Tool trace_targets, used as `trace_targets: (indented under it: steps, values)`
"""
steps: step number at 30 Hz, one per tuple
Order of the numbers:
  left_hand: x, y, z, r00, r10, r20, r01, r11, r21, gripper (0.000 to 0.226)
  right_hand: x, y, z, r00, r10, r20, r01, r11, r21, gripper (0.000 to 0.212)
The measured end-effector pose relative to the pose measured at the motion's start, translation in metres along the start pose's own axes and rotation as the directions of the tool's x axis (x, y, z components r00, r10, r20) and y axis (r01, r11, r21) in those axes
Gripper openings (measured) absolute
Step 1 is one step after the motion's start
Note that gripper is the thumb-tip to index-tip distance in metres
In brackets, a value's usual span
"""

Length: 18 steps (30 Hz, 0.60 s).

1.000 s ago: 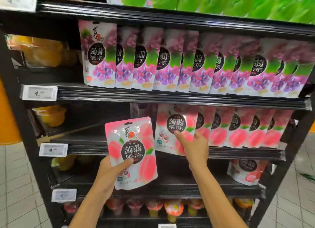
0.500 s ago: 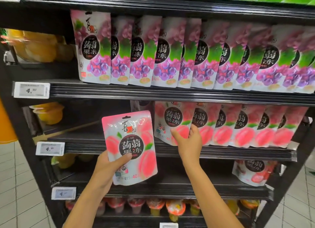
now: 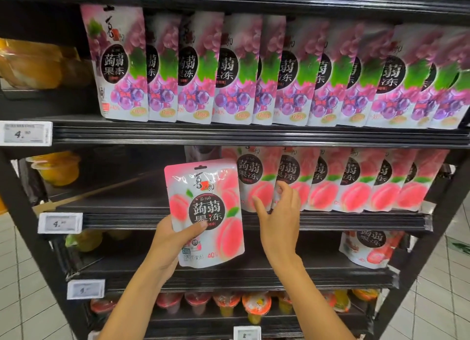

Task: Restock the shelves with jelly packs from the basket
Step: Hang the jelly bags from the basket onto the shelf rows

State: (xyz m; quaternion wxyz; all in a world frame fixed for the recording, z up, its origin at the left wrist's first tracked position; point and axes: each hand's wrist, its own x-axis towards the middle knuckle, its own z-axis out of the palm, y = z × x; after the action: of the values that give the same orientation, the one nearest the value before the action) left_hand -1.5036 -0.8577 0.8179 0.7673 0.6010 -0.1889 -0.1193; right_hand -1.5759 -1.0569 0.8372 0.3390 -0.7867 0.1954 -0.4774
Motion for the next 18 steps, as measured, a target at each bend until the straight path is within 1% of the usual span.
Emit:
trace_targets:
  steps: [1, 2, 3, 4, 5, 6, 7, 8, 9, 11, 13, 16, 18]
  values:
    - [0.001, 0.0, 0.001, 1.0, -0.001, 0.012, 0.001, 1.0, -0.002, 0.051, -0.005, -0.001, -0.004, 0.999, -0.038, -0.015, 0.037, 0.998, -0.048, 0.043]
    - [0.002, 0.0, 0.001, 1.0, -0.003, 0.029, 0.003, 1.0, -0.003, 0.049, -0.01, -0.003, -0.008, 0.998, -0.049, 0.029, 0.05, 0.998, -0.033, 0.037]
    - [0.003, 0.0, 0.002, 0.999, -0.003, 0.047, 0.003, 1.0, -0.004, 0.046, -0.014, -0.005, -0.013, 0.989, -0.023, 0.144, 0.015, 0.998, 0.055, 0.031]
    - [0.003, 0.002, 0.003, 0.998, -0.001, 0.067, 0.001, 1.0, -0.005, 0.045, -0.017, -0.009, -0.017, 0.947, 0.018, 0.319, -0.082, 0.979, 0.187, 0.028]
    - [0.005, 0.004, 0.004, 0.996, 0.004, 0.086, -0.004, 1.0, -0.004, 0.045, -0.019, -0.013, -0.019, 0.868, 0.035, 0.496, -0.203, 0.935, 0.289, 0.026]
    - [0.007, 0.006, 0.005, 0.995, 0.015, 0.098, -0.016, 1.0, 0.0, 0.046, -0.019, -0.016, -0.019, 0.791, 0.022, 0.611, -0.281, 0.901, 0.332, 0.023]
    - [0.009, 0.009, 0.007, 0.994, 0.035, 0.103, -0.036, 0.999, 0.008, 0.047, -0.019, -0.017, -0.019, 0.753, 0.007, 0.658, -0.317, 0.88, 0.353, 0.019]
    - [0.012, 0.013, 0.01, 0.994, 0.06, 0.093, -0.061, 0.998, 0.016, 0.05, -0.017, -0.019, -0.017, 0.752, 0.003, 0.659, -0.335, 0.863, 0.378, 0.018]
    - [0.014, 0.017, 0.012, 0.994, 0.086, 0.067, -0.088, 0.996, 0.023, 0.053, -0.014, -0.021, -0.015, 0.767, 0.014, 0.641, -0.353, 0.844, 0.405, 0.02]
    - [0.017, 0.024, 0.017, 0.991, 0.132, -0.035, -0.13, 0.99, 0.053, 0.057, -0.007, -0.026, -0.011, 0.796, 0.037, 0.604, -0.395, 0.788, 0.472, 0.019]
    - [0.017, 0.028, 0.022, 0.972, 0.193, -0.135, -0.174, 0.975, 0.139, 0.054, 0.0, -0.032, -0.006, 0.834, 0.04, 0.55, -0.377, 0.769, 0.516, 0.017]
    - [0.009, 0.028, 0.025, 0.923, 0.339, -0.18, -0.264, 0.902, 0.342, 0.064, 0.01, -0.045, 0.004, 0.896, 0.05, 0.44, -0.299, 0.802, 0.517, 0.017]
    - [0.002, 0.026, 0.027, 0.883, 0.449, -0.132, -0.335, 0.804, 0.492, 0.057, 0.016, -0.051, 0.011, 0.927, 0.053, 0.372, -0.232, 0.86, 0.455, 0.018]
